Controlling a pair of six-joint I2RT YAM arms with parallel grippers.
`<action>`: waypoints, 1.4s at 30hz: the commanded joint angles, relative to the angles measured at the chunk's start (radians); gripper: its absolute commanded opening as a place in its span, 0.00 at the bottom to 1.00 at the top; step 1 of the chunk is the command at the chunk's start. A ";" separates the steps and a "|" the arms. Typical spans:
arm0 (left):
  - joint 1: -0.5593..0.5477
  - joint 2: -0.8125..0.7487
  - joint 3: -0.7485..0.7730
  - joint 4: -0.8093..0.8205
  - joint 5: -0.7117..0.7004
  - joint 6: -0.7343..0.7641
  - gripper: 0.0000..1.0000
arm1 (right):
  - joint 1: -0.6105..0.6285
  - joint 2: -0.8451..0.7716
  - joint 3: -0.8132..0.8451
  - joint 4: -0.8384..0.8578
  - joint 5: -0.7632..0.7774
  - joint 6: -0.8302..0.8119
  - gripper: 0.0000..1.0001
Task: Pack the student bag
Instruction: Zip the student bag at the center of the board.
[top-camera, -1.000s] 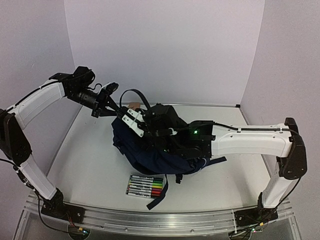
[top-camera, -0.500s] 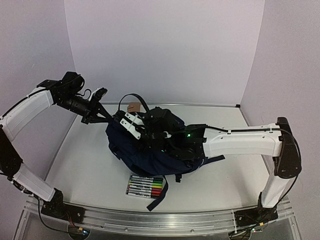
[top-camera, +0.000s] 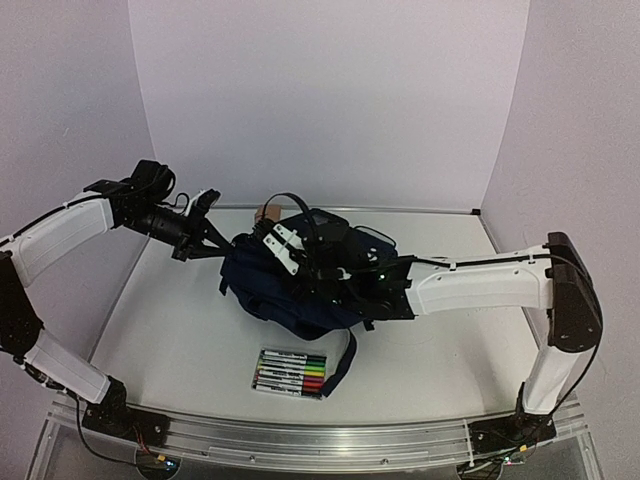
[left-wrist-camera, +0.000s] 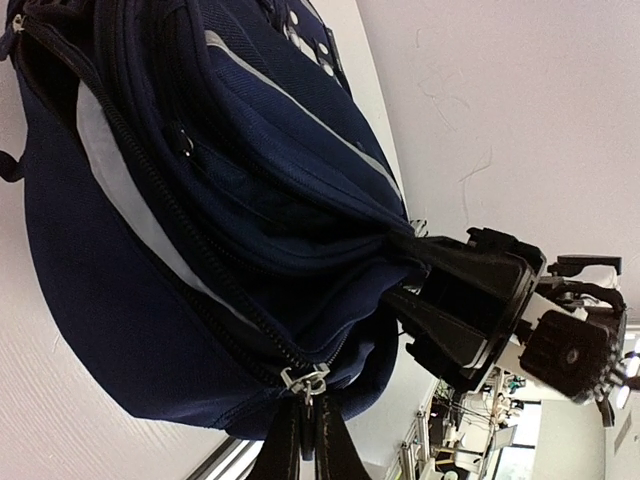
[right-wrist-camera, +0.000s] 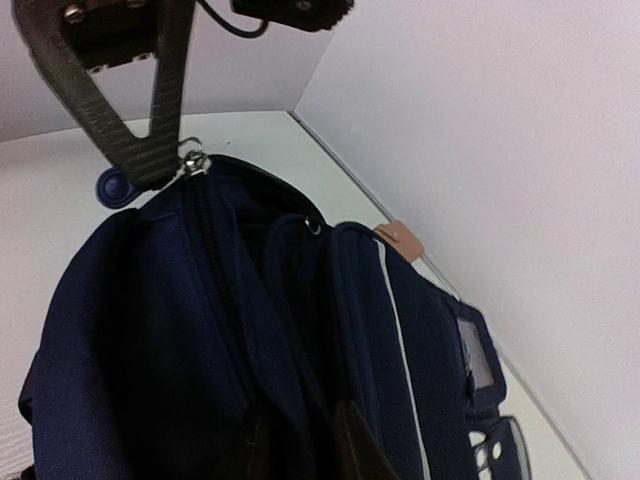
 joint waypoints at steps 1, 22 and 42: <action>-0.044 -0.016 -0.032 0.214 0.060 -0.090 0.00 | -0.073 -0.127 -0.084 -0.116 0.151 0.254 0.35; -0.270 0.250 0.058 0.417 0.186 -0.144 0.00 | 0.002 -0.292 -0.120 -0.532 -0.137 0.490 0.96; -0.243 0.238 0.123 0.148 -0.012 0.009 0.00 | 0.056 -0.149 -0.082 -0.446 0.343 0.256 0.00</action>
